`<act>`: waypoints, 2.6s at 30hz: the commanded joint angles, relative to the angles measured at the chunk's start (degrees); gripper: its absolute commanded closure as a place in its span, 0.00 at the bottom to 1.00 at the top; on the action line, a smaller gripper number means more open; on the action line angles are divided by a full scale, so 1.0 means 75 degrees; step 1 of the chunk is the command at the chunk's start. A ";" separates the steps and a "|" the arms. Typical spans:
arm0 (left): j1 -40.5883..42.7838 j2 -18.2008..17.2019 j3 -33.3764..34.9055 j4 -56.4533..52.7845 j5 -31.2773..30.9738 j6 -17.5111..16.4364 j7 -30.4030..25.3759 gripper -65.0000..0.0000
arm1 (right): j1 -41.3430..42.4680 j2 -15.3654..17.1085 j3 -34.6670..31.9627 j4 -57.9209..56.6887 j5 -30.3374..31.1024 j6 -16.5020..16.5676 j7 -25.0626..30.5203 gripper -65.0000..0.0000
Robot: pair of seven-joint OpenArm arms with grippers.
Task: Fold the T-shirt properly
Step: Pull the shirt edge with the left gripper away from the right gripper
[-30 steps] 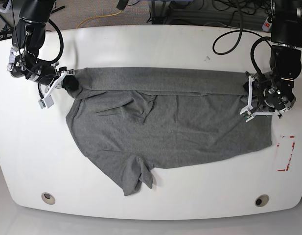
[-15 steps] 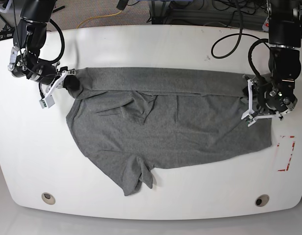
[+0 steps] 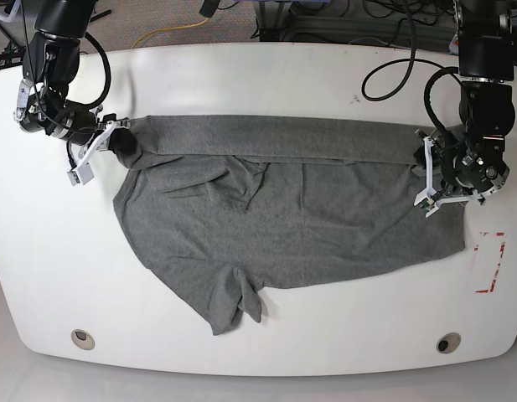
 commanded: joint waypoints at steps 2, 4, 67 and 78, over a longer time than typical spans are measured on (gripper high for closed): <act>-0.0311 -0.0103 -0.0072 0.0090 -0.0015 -0.0005 0.0002 0.54 | 0.0105 0.0145 0.0039 0.0139 0.0135 0.0033 0.0129 0.97; -0.0323 -0.0044 -0.0072 0.0090 -0.0003 -0.0005 0.0002 0.64 | 0.0105 0.0145 0.0039 0.0139 0.0135 0.0033 0.0129 0.97; -0.1448 -0.0068 -0.3096 -0.1457 0.0747 -0.0005 -0.1475 0.96 | 0.0246 0.0016 0.0086 0.0139 0.0135 0.0044 0.0105 0.97; -0.1800 -0.0361 -0.2592 -0.2442 0.0735 -0.0005 -0.2084 0.94 | 0.0328 0.0368 0.0086 0.0139 0.0111 0.0056 0.0129 0.97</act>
